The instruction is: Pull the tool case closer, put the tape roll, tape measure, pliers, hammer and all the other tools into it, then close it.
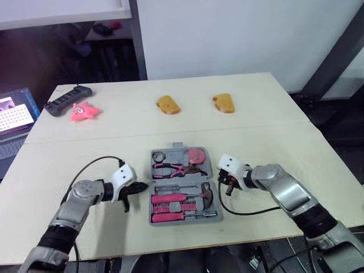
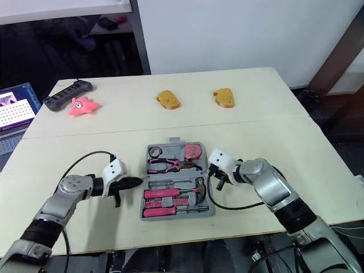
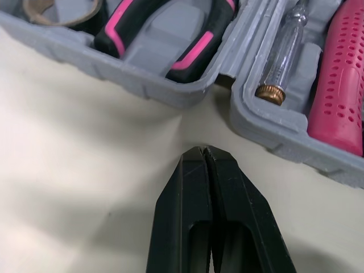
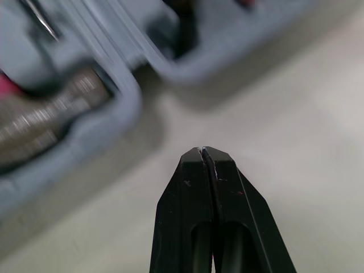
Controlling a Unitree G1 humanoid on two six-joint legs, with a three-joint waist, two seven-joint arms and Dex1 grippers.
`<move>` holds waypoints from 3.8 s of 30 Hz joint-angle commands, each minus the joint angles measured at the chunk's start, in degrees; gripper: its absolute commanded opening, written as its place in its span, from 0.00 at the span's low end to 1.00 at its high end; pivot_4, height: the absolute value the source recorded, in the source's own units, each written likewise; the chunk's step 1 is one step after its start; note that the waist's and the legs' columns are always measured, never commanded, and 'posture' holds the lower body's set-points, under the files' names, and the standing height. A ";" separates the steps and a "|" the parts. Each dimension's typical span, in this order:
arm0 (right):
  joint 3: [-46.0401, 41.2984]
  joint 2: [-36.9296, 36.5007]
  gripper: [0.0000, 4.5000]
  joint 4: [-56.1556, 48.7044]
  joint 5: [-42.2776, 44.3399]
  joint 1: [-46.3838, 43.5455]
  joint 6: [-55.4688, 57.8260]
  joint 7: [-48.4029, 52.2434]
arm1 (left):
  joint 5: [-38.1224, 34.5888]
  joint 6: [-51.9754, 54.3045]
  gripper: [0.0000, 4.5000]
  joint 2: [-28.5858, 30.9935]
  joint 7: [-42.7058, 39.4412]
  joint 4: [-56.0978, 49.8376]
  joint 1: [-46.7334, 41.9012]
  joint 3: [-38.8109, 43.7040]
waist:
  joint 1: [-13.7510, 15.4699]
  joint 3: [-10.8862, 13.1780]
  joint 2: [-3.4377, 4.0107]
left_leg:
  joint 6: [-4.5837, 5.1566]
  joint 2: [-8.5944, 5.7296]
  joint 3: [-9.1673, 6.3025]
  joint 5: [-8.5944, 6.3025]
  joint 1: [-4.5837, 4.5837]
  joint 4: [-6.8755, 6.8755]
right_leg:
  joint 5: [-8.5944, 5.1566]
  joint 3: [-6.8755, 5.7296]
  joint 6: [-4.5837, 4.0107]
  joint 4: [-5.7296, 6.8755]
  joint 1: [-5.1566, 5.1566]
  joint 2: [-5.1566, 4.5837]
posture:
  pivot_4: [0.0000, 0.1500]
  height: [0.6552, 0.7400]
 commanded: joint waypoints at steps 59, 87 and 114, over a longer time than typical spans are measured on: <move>8.85 3.63 0.00 -21.46 -4.29 3.96 15.09 -1.64 | 0.96 3.20 0.02 0.34 2.68 -15.10 13.31 -0.08 | 1.44 -0.15 0.23 | -0.05 -0.01 0.02 -0.08 0.15 0.11 | 0.04 -0.13 -0.04 -0.01 0.06 -0.04 | 1.00 0.79; -16.14 -0.02 0.00 -21.71 9.08 8.14 13.04 -0.42 | -19.01 1.22 0.02 3.71 -13.29 -28.88 27.80 10.80 | 1.23 -0.01 0.13 | 0.04 0.05 0.07 -0.14 0.05 0.05 | 0.03 -0.14 -0.07 -0.16 0.00 -0.06 | 1.00 0.79; -27.30 18.04 0.99 2.88 23.33 -6.90 36.75 -9.93 | -2.75 -13.39 0.00 1.84 -9.14 -5.70 19.67 -3.11 | 1.19 -0.42 0.85 | 0.03 0.02 0.04 -0.13 0.12 0.04 | 0.06 -0.14 -0.10 -0.09 0.01 -0.05 | 1.00 0.79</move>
